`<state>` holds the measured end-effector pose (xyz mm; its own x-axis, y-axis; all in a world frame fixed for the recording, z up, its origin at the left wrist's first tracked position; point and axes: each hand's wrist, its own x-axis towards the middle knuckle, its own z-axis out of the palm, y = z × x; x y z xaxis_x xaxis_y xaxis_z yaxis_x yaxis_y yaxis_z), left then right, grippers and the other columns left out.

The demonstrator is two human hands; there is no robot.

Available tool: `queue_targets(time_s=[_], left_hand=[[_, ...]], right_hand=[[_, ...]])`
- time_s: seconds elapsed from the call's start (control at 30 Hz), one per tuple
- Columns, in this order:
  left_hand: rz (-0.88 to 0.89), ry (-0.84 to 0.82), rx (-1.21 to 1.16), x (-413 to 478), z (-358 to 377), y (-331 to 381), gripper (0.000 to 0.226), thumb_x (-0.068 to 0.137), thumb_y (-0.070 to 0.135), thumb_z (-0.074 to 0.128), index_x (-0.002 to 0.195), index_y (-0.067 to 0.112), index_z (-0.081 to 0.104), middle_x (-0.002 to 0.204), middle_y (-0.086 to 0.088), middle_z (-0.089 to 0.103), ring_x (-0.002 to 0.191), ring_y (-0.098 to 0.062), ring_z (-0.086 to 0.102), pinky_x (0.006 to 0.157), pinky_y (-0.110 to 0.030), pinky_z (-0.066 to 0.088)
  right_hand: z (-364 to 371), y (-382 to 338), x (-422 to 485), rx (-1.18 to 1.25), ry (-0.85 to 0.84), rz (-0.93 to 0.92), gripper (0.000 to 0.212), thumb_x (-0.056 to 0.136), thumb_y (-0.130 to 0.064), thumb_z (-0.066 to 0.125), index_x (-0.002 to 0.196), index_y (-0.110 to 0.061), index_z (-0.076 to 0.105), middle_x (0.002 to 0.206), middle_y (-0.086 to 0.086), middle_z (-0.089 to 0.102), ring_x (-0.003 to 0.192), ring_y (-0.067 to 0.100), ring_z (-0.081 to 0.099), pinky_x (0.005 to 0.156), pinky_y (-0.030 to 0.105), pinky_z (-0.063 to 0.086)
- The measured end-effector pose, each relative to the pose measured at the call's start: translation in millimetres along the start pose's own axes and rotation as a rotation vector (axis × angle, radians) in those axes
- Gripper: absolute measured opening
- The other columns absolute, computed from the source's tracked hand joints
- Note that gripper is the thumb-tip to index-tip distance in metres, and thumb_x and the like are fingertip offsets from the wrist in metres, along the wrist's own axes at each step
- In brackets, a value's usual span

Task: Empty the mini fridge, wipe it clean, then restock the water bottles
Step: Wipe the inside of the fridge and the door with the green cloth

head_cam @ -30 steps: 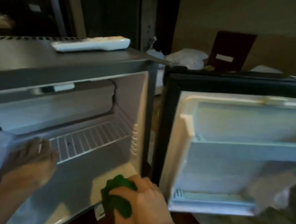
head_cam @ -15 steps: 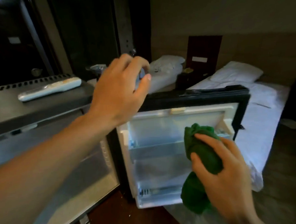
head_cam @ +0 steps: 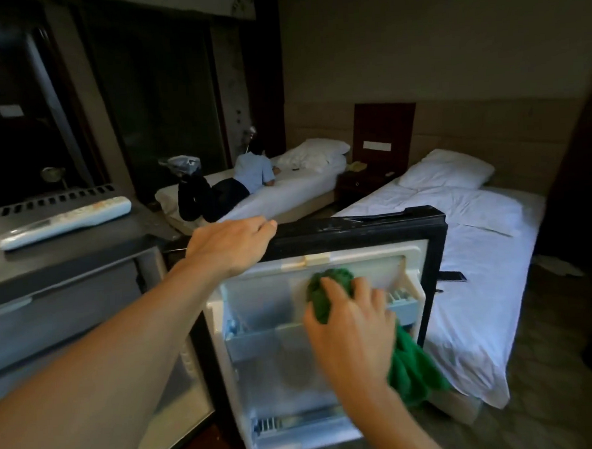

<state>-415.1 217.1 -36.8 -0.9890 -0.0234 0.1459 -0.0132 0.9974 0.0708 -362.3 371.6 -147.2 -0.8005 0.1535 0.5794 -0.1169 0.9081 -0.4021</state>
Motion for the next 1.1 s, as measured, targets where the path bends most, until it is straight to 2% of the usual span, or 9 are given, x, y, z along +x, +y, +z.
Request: queue_targets(time_s=[0.1,0.2,0.37,0.5,0.6,0.7,0.83,1.0,1.1], left_hand=[[0.001,0.017,0.018,1.5,-1.8,1.7,0.042,0.103,0.044,0.013,0.13,0.038,0.044,0.128,0.002,0.055,0.11,-0.025,0.052,0.08,-0.039,0.033],[0.0,0.05,0.034,0.7,-1.1,2.2,0.038,0.104,0.04,0.017,0.126,0.036,0.047,0.124,0.002,0.056,0.107,-0.024,0.053,0.083,-0.041,0.036],[-0.092,0.033,-0.064,3.3,2.8,-1.0,0.041,0.1,0.05,0.017,0.114,0.036,0.053,0.106,-0.001,0.058,0.087,-0.021,0.043,0.077,-0.039,0.032],[-0.081,0.083,-0.052,4.7,7.5,-1.6,0.043,0.1,0.052,0.015,0.11,0.035,0.054,0.098,0.0,0.059,0.084,-0.019,0.048,0.073,-0.038,0.032],[-0.07,0.073,-0.041,4.7,7.9,-0.4,0.039,0.101,0.048,0.017,0.106,0.035,0.053,0.102,-0.001,0.059,0.083,-0.019,0.045,0.073,-0.037,0.031],[-0.064,0.074,-0.043,7.2,7.4,-1.1,0.031,0.1,0.049,0.019,0.095,0.042,0.049,0.105,0.001,0.058,0.088,-0.022,0.047,0.075,-0.039,0.033],[-0.079,0.08,-0.039,10.5,9.5,-2.1,0.032,0.099,0.053,0.02,0.095,0.039,0.048,0.098,0.002,0.055,0.085,-0.02,0.046,0.075,-0.039,0.032],[-0.113,0.11,-0.029,20.8,9.8,-2.6,0.042,0.099,0.054,0.018,0.104,0.033,0.054,0.094,0.0,0.054,0.082,-0.02,0.046,0.076,-0.04,0.033],[-0.134,0.113,0.0,24.1,9.1,1.0,0.045,0.1,0.052,0.016,0.107,0.03,0.055,0.094,-0.002,0.056,0.081,-0.022,0.045,0.076,-0.04,0.033]], right_hand=[[20.1,-63.2,-13.8,0.073,-0.17,-0.152,0.031,0.079,-0.044,0.058,0.106,-0.029,0.064,0.106,0.004,0.056,0.1,0.031,0.052,0.084,0.047,0.044],[30.0,-90.9,-20.7,0.086,-0.187,-0.23,0.032,0.062,-0.048,0.076,0.089,-0.033,0.066,0.087,-0.001,0.056,0.08,0.023,0.056,0.067,0.04,0.05],[28.9,-26.4,-40.9,0.226,-0.02,-0.396,0.049,0.067,-0.041,0.068,0.114,-0.036,0.058,0.108,0.0,0.058,0.095,0.021,0.052,0.076,0.033,0.048],[50.0,60.8,-66.4,0.217,0.1,-0.269,0.048,0.065,-0.036,0.069,0.112,-0.038,0.06,0.108,0.008,0.064,0.093,0.03,0.057,0.076,0.041,0.05],[73.4,113.8,-74.7,0.222,0.058,0.097,0.039,0.069,-0.029,0.073,0.109,-0.033,0.07,0.104,0.009,0.062,0.088,0.033,0.055,0.074,0.044,0.052],[95.9,108.3,-60.2,0.308,0.11,0.47,0.044,0.077,-0.022,0.077,0.12,-0.021,0.067,0.11,0.013,0.056,0.097,0.034,0.05,0.084,0.045,0.046],[129.9,43.7,-52.7,0.5,0.145,0.711,0.063,0.082,-0.024,0.072,0.14,-0.014,0.049,0.123,0.022,0.045,0.111,0.042,0.047,0.096,0.048,0.041],[154.4,-29.8,-79.1,0.621,0.033,0.681,0.065,0.079,-0.038,0.068,0.139,-0.026,0.05,0.115,0.016,0.049,0.098,0.039,0.058,0.088,0.041,0.049],[136.4,-26.3,-87.2,0.849,-0.153,0.603,0.054,0.074,-0.034,0.071,0.127,-0.037,0.06,0.109,0.0,0.054,0.102,0.021,0.058,0.094,0.03,0.044]])
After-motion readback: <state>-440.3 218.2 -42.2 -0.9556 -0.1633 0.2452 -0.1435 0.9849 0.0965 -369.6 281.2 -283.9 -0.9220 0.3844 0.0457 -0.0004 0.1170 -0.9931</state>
